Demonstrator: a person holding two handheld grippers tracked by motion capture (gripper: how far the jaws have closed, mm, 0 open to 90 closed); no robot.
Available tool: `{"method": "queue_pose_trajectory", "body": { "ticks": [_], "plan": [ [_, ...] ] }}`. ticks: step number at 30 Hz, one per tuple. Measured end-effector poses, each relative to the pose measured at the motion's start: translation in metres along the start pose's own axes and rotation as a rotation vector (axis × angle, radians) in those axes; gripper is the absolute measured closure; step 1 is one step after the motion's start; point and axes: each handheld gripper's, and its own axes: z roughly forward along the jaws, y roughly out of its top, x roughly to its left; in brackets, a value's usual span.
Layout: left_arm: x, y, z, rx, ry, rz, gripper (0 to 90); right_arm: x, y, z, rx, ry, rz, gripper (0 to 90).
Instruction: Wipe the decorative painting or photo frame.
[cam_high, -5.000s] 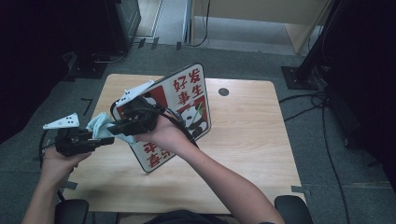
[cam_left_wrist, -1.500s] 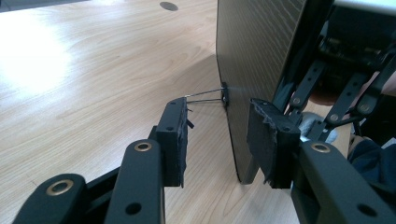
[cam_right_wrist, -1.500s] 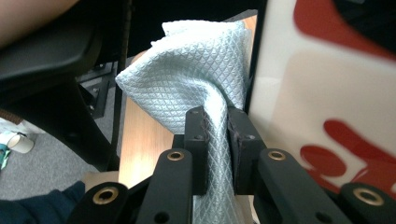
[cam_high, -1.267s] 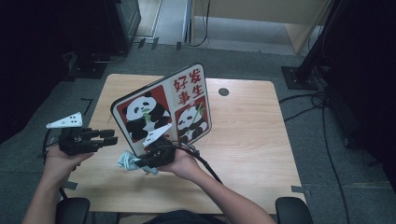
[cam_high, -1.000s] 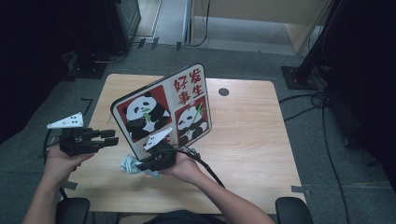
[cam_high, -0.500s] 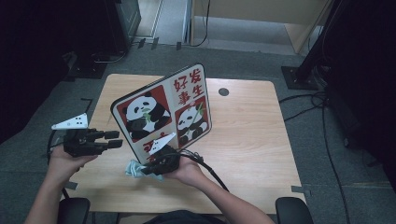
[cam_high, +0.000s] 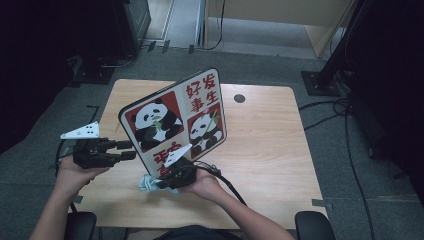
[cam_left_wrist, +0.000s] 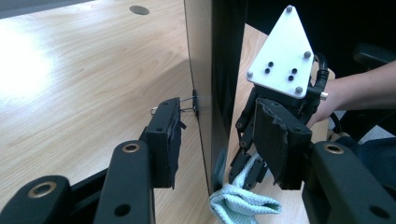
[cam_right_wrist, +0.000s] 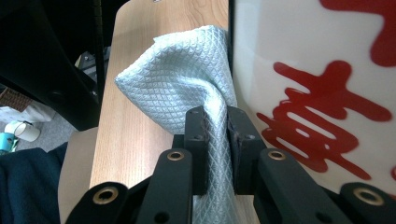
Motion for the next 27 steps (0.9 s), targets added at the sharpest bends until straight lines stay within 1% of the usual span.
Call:
{"method": "queue_pose_trajectory", "body": {
  "ticks": [4,7,12,14,15,19,21,22,27],
  "plan": [
    [-0.002,0.002,0.002,0.002,0.002,0.006,51.8,-0.001,-0.001,-0.003,0.005,0.001,0.001,80.7],
    [-0.003,0.003,0.005,0.008,0.007,0.001,51.9,-0.004,-0.003,-0.005,0.002,-0.003,0.000,80.6],
    [-0.003,0.005,0.010,0.020,0.012,0.000,54.1,-0.005,-0.004,-0.006,0.013,-0.003,0.004,80.7],
    [-0.001,0.005,0.011,0.019,0.019,-0.007,56.0,-0.005,-0.004,-0.007,0.015,-0.005,0.000,80.6],
    [0.000,0.005,0.011,0.021,0.019,-0.017,57.8,-0.005,-0.004,-0.008,0.016,-0.007,0.000,80.6],
    [0.002,0.005,0.013,0.033,0.020,-0.031,63.0,-0.008,-0.006,-0.009,0.026,-0.026,-0.015,80.6],
    [0.002,0.005,0.014,0.036,0.020,-0.033,65.4,-0.010,-0.006,-0.010,0.031,-0.030,-0.012,80.7],
    [0.002,0.006,0.015,0.040,0.015,-0.037,67.3,-0.011,-0.007,-0.011,0.034,-0.034,-0.002,80.7],
    [0.000,0.008,0.019,0.043,0.017,-0.030,74.7,-0.015,-0.007,-0.017,0.026,-0.052,0.010,80.7]
  ]
}}
